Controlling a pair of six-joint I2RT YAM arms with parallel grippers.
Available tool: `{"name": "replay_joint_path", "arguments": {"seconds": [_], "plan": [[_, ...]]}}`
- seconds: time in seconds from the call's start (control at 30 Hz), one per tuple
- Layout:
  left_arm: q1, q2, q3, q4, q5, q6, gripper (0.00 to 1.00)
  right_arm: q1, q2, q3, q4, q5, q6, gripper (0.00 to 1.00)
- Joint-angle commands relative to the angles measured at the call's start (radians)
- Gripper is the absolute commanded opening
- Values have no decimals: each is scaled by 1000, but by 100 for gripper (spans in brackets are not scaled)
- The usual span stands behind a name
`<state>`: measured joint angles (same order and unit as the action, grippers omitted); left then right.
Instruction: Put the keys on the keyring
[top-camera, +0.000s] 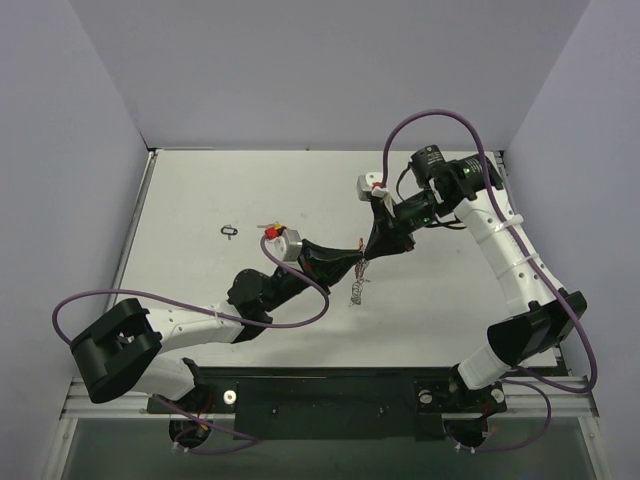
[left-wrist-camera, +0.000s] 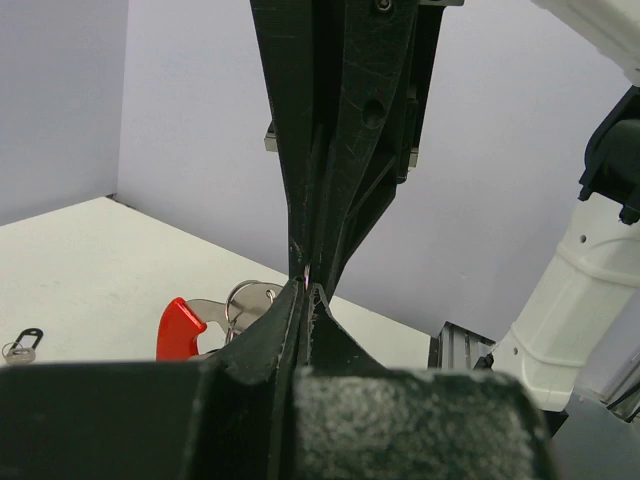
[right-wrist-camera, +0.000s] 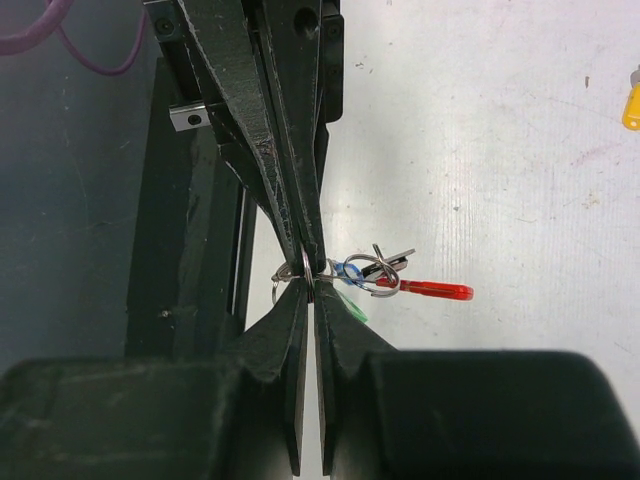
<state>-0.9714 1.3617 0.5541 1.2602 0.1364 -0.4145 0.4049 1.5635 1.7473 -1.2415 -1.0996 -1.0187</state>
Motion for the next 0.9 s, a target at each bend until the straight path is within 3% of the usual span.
{"name": "replay_joint_path", "arguments": {"seconds": [0.0, 0.17, 0.3, 0.4, 0.67, 0.87], "plan": [[3, -33, 12, 331, -17, 5, 0, 25, -20, 70, -79, 62, 11, 0], [3, -64, 3, 223, -26, 36, 1, 61, -10, 101, -119, 210, 55, 0], [3, -91, -9, 151, -27, 52, 9, 68, -10, 98, -133, 271, 92, 0], [3, -104, -20, 119, -31, 60, 21, 68, -11, 100, -141, 294, 97, 0], [3, -147, -43, 65, -29, 77, 33, 74, 12, 136, -194, 343, 86, 0], [3, -214, -49, -76, -34, 138, 39, 110, 55, 225, -327, 555, 48, 0]]}}
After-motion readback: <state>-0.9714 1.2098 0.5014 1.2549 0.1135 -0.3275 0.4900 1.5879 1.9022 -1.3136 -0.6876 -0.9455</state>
